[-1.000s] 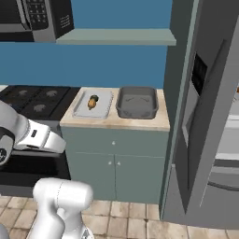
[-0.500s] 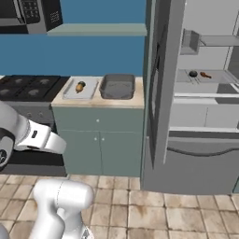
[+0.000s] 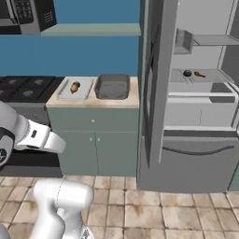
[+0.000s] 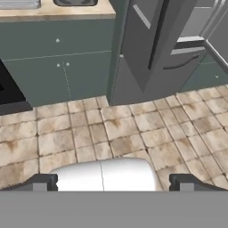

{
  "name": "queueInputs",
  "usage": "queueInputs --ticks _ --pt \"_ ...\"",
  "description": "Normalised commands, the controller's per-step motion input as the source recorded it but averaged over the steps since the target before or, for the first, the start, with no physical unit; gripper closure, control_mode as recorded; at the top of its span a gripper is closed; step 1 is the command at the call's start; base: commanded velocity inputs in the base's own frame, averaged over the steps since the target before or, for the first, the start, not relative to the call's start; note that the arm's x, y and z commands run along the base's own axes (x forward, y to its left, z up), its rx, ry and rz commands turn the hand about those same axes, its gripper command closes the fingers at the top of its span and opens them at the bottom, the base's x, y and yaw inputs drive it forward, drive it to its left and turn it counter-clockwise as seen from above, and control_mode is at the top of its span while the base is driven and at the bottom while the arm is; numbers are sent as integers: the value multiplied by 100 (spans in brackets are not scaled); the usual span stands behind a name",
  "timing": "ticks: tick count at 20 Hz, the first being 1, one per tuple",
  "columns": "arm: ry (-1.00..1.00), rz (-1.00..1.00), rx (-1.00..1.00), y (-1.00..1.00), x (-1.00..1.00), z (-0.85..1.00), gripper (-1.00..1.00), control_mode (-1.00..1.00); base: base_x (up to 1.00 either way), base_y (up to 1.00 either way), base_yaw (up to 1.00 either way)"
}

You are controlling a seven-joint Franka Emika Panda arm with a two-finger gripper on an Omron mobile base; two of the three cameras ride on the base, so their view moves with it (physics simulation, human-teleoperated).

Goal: Place one squash and one chicken drumstick in each tupperware on the nearby counter, to pack two identical lunches.

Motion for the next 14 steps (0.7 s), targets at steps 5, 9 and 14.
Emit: queueInputs --ticks 5,9,14 --pt "0 0 0 0 0 0 -100 100 0 -96 -36" --pt "0 0 0 0 0 0 -100 100 10 -65 -60" --pt "0 0 0 0 0 0 -100 100 22 -52 -62"
